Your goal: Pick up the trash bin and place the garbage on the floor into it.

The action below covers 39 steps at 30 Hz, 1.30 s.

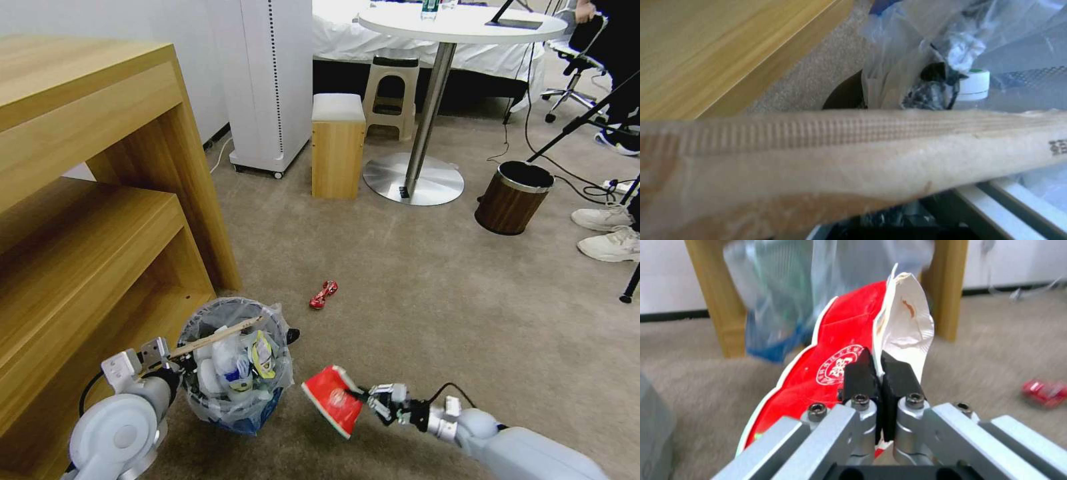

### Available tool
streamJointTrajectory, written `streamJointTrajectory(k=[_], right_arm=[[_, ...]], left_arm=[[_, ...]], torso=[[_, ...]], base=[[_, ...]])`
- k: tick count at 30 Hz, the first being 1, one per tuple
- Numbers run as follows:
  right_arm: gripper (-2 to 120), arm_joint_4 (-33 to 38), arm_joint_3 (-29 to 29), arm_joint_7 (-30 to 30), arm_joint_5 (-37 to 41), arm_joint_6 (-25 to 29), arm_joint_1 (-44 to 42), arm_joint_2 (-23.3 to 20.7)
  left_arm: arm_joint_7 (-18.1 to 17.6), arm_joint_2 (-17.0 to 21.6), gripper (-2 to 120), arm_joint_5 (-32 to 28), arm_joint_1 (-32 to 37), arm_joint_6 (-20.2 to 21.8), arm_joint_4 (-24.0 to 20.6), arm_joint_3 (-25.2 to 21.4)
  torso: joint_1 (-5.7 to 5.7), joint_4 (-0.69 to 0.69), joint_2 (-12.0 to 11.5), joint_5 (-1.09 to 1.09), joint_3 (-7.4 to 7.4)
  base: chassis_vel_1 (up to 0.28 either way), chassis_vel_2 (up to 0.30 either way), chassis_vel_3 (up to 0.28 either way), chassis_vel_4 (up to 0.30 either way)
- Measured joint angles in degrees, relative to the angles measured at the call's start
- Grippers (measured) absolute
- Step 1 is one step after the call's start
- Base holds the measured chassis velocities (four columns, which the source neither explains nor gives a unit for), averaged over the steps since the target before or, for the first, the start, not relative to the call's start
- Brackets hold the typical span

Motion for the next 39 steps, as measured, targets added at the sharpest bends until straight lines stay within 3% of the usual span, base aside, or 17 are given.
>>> streamJointTrajectory(k=[6, 12, 25, 30, 39], right_arm=[[0, 13.05, 6.37, 1.68, 1.15, -0.05, -4.00, -7.71], [0, 20.59, 7.66, 5.17, 2.31, -0.39, -3.35, -10.69], [0, 25.74, 6.09, 12.87, 1.74, -3.23, 1.79, -8.76], [0, 30.45, 1.94, 18.28, 0.84, -3.98, 4.76, -7.55], [0, 29.26, -6.21, 20.60, 0.82, -4.41, 9.98, -4.28]], left_arm=[[0.08, -0.37, 0, 0.53, -0.33, 0.00, 0.69, 0.85], [0.12, -1.29, 0, 1.22, -0.37, 0.15, 0.66, 1.22], [0.39, -2.43, 0, 2.72, 0.98, 0.47, -1.17, 1.64], [0.42, -2.71, 0, 3.02, 1.22, 0.60, -1.72, 1.79], [0.42, -3.45, 0, 3.37, 1.53, 0.80, -3.04, 2.22]], torso=[[0.00, -0.01, 0.00, -0.01, 0.00], [0.00, 0.01, 0.00, 0.00, 0.00], [0.00, 0.01, 0.00, 0.00, 0.00], [0.00, 0.00, 0.00, -0.02, 0.00], [0.00, 0.01, 0.00, -0.02, 0.00]], base=[[0.000, 0.000, 0.000, 0.000], [0.000, 0.000, 0.000, 0.000], [0.000, 0.000, 0.000, 0.000], [0.000, 0.000, 0.000, 0.000], [0.000, 0.000, 0.000, 0.000]])
